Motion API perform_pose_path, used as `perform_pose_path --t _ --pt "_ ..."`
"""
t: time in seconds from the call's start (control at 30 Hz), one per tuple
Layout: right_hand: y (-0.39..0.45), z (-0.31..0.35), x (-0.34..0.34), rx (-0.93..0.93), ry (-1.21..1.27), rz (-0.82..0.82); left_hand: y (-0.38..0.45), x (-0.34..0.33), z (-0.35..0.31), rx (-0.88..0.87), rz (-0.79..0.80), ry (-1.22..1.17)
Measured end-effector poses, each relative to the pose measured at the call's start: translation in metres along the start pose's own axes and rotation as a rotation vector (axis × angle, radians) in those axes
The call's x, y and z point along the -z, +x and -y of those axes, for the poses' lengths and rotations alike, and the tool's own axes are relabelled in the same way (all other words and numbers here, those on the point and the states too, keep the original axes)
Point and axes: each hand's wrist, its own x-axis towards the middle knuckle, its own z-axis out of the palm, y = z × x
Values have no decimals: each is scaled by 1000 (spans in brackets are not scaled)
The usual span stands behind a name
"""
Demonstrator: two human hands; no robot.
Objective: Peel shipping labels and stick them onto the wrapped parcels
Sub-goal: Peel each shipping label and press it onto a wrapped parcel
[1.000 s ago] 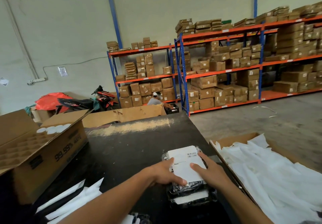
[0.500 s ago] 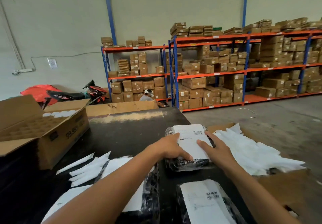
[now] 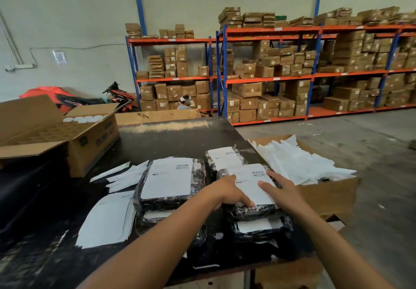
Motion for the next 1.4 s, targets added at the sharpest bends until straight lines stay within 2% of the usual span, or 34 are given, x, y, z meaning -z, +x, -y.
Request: perform_pose_path --t 0.33,0.5,0.6,0.73,0.83,1.03,1.17,1.3,1.33,1.4 --pt "-13 -2 -5 -14 -182 30 -19 -15 22 -36 11 -11" --pt "-10 26 -4 60 -371 -14 -67 6 -9 -178 -35 349" --pt "-3 58 -13 172 -339 -48 -106 45 -35 -310 -149 384" --pt "10 114 -42 316 -238 0 -121 114 -27 -400 -539 287" --pt "11 154 -82 444 -221 77 -114 156 15 -291 -725 170" --pt "-20 214 -176 665 -145 245 -109 192 120 -25 -952 69" --pt "-53 218 -245 684 -166 389 -109 198 194 190 -868 76" --pt "-64 184 -316 534 -327 566 -101 196 258 287 -772 19" --pt "-63 171 -328 473 -376 579 -98 194 269 300 -742 5" --pt "-55 151 -343 374 -444 498 -94 191 286 297 -691 -5"
